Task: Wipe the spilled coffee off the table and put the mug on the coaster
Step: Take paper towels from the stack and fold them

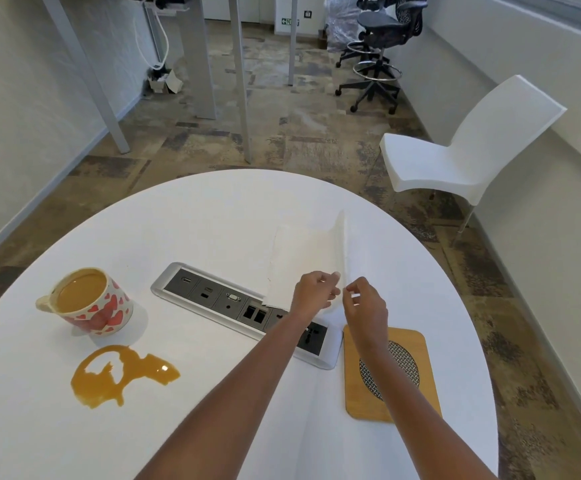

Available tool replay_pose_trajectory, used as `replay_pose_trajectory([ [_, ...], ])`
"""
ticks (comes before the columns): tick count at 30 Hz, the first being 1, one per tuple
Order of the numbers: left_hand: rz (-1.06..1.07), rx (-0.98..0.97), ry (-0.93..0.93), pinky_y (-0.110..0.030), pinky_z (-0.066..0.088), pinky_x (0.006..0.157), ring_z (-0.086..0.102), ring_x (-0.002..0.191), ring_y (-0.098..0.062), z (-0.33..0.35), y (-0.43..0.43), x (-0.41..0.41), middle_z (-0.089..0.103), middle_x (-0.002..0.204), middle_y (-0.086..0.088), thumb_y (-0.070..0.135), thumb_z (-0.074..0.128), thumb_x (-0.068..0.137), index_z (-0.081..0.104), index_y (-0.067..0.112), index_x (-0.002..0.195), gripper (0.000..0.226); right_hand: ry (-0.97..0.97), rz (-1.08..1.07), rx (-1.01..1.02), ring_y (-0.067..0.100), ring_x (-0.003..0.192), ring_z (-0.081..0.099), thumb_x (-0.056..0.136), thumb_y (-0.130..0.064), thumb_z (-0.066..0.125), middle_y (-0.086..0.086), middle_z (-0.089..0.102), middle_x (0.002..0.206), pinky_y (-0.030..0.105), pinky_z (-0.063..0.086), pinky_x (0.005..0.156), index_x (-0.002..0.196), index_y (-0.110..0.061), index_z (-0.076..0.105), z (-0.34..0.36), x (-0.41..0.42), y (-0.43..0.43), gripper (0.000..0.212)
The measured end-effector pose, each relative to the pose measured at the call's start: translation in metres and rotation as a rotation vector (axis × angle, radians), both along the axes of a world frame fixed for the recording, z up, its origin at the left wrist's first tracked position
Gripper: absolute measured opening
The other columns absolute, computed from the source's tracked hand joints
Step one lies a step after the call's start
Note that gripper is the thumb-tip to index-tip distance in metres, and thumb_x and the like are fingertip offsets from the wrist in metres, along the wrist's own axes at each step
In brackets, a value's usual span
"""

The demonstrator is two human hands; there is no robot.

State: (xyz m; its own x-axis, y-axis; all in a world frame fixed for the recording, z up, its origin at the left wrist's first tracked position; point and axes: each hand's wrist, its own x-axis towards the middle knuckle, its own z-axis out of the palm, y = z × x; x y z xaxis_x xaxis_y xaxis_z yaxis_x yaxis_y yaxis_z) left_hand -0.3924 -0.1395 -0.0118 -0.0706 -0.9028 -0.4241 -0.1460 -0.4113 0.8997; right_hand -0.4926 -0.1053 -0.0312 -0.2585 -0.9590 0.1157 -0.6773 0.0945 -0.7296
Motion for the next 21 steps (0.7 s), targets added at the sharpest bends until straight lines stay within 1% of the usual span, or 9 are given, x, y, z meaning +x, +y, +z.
replay_pose_trajectory([
  [2, -0.003, 0.016, 0.01, -0.026, 0.055, 0.072, 0.065, 0.082, -0.022, 0.003, 0.0, -0.005, 0.07, 0.106, -0.021, 0.022, 0.059, 0.09, 0.064, -0.002, 0.1, 0.026, -0.032, 0.0, 0.029, 0.029, 0.086, 0.064, 0.092, -0.008, 0.049, 0.015, 0.066, 0.098, 0.043, 0.053, 0.076, 0.094, -0.002, 0.056, 0.0, 0.003, 0.001, 0.01],
  [4, 0.028, 0.015, -0.006, -0.03, 0.057, 0.073, 0.065, 0.078, -0.025, 0.003, 0.002, -0.008, 0.07, 0.104, -0.023, 0.01, 0.061, 0.087, 0.065, 0.001, 0.086, 0.011, -0.052, 0.003, 0.046, 0.029, 0.087, 0.065, 0.091, -0.006, 0.05, 0.016, 0.065, 0.1, 0.042, 0.052, 0.078, 0.096, -0.001, 0.06, 0.0, 0.004, 0.003, 0.011],
  [7, 0.066, 0.033, -0.048, -0.03, 0.057, 0.071, 0.064, 0.064, -0.025, 0.0, 0.002, -0.008, 0.07, 0.1, -0.024, 0.001, 0.059, 0.084, 0.061, 0.006, 0.07, 0.015, -0.051, 0.022, 0.031, 0.024, 0.088, 0.064, 0.089, -0.004, 0.055, 0.015, 0.067, 0.099, 0.03, 0.048, 0.078, 0.097, -0.001, 0.066, -0.002, 0.001, 0.006, 0.014],
  [10, 0.077, 0.057, -0.046, -0.031, 0.057, 0.071, 0.062, 0.057, -0.021, -0.004, 0.002, -0.008, 0.068, 0.084, -0.019, 0.003, 0.061, 0.084, 0.059, 0.006, 0.066, 0.019, -0.045, 0.065, 0.024, 0.02, 0.086, 0.062, 0.089, -0.004, 0.057, 0.014, 0.069, 0.096, 0.024, 0.046, 0.076, 0.094, 0.0, 0.068, -0.002, -0.003, 0.008, 0.013],
  [12, 0.081, 0.087, -0.023, -0.033, 0.058, 0.075, 0.063, 0.06, -0.025, -0.005, 0.002, -0.01, 0.065, 0.078, -0.018, 0.007, 0.061, 0.086, 0.058, 0.006, 0.063, 0.023, -0.047, 0.091, 0.025, 0.022, 0.087, 0.063, 0.088, -0.003, 0.057, 0.014, 0.07, 0.095, 0.027, 0.048, 0.077, 0.093, 0.001, 0.068, -0.002, -0.005, 0.008, 0.013],
  [14, 0.09, 0.111, 0.012, -0.032, 0.059, 0.071, 0.064, 0.067, -0.029, -0.007, 0.002, -0.013, 0.065, 0.079, -0.018, 0.007, 0.06, 0.088, 0.057, 0.006, 0.063, 0.025, -0.063, 0.1, 0.019, 0.024, 0.087, 0.064, 0.088, -0.002, 0.058, 0.015, 0.07, 0.095, 0.027, 0.049, 0.077, 0.092, 0.002, 0.069, -0.002, -0.007, 0.01, 0.013],
  [18, 0.122, 0.14, 0.058, -0.019, 0.056, 0.048, 0.062, 0.06, -0.021, -0.009, 0.002, -0.018, 0.063, 0.081, -0.016, 0.003, 0.056, 0.09, 0.057, 0.004, 0.066, 0.024, -0.213, 0.008, 0.01, 0.02, 0.081, 0.062, 0.086, 0.001, 0.06, 0.017, 0.072, 0.092, 0.004, 0.041, 0.065, 0.088, 0.003, 0.071, -0.002, -0.012, 0.011, 0.012],
  [20, 0.141, 0.139, 0.036, -0.018, 0.055, 0.045, 0.06, 0.056, -0.018, -0.01, 0.002, -0.019, 0.061, 0.087, -0.016, 0.002, 0.054, 0.09, 0.055, 0.006, 0.063, 0.027, -0.251, -0.039, 0.027, 0.015, 0.08, 0.06, 0.086, -0.002, 0.061, 0.016, 0.073, 0.094, 0.001, 0.04, 0.063, 0.09, 0.003, 0.071, -0.002, -0.014, 0.01, 0.012],
  [21, 0.152, 0.123, 0.003, -0.021, 0.056, 0.049, 0.059, 0.055, -0.017, -0.011, 0.002, -0.02, 0.06, 0.088, -0.014, 0.002, 0.053, 0.09, 0.053, 0.008, 0.061, 0.03, -0.27, -0.06, 0.036, 0.014, 0.08, 0.059, 0.086, -0.003, 0.061, 0.016, 0.073, 0.095, -0.001, 0.04, 0.062, 0.091, 0.003, 0.071, -0.002, -0.015, 0.01, 0.013],
])
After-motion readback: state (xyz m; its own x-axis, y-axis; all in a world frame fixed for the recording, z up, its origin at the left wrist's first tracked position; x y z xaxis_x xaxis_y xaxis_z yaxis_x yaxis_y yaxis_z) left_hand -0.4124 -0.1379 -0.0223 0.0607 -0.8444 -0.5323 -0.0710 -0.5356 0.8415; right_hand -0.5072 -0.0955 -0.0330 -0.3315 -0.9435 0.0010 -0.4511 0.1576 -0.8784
